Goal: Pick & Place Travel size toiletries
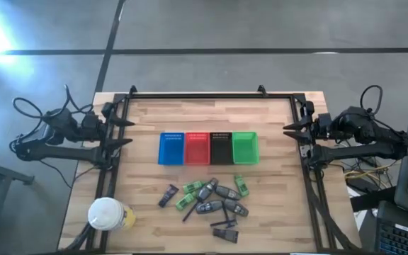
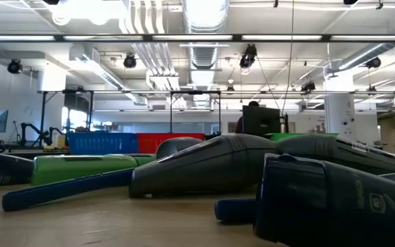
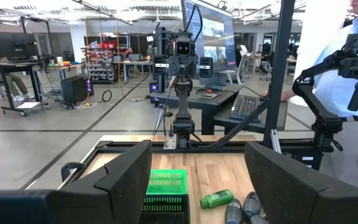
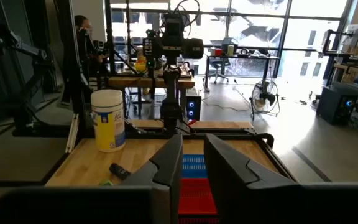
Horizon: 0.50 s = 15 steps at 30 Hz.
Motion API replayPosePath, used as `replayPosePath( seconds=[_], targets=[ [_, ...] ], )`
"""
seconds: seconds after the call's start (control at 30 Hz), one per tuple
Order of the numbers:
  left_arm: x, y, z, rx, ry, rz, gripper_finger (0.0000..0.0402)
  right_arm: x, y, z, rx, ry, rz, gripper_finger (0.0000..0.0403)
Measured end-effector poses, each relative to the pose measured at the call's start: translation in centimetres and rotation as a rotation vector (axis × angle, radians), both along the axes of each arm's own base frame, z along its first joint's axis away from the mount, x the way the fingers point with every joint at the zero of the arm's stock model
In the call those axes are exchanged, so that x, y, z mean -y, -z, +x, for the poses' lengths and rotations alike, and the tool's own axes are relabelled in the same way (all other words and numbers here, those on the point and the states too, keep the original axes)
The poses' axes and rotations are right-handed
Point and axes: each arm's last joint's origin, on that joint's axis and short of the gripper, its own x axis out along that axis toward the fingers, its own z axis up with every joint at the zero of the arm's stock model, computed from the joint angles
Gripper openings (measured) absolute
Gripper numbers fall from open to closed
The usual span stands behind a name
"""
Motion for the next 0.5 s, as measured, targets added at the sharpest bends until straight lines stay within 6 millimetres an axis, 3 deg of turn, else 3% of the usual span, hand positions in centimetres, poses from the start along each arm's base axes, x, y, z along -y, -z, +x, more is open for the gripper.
replayPosePath(
  seconds=[0.3, 0.5],
  targets=[
    [0.00, 0.00, -0.01, 0.000, 0.000, 0.000, 0.0264, 0.00, 0.01, 0.00, 0.000, 0.000, 0.000, 0.0043],
    [0.00, 0.00, 0.00, 0.000, 0.000, 0.000, 0.0264, 0.00, -0.01, 0.00, 0.000, 0.000, 0.000, 0.0054]
  ],
)
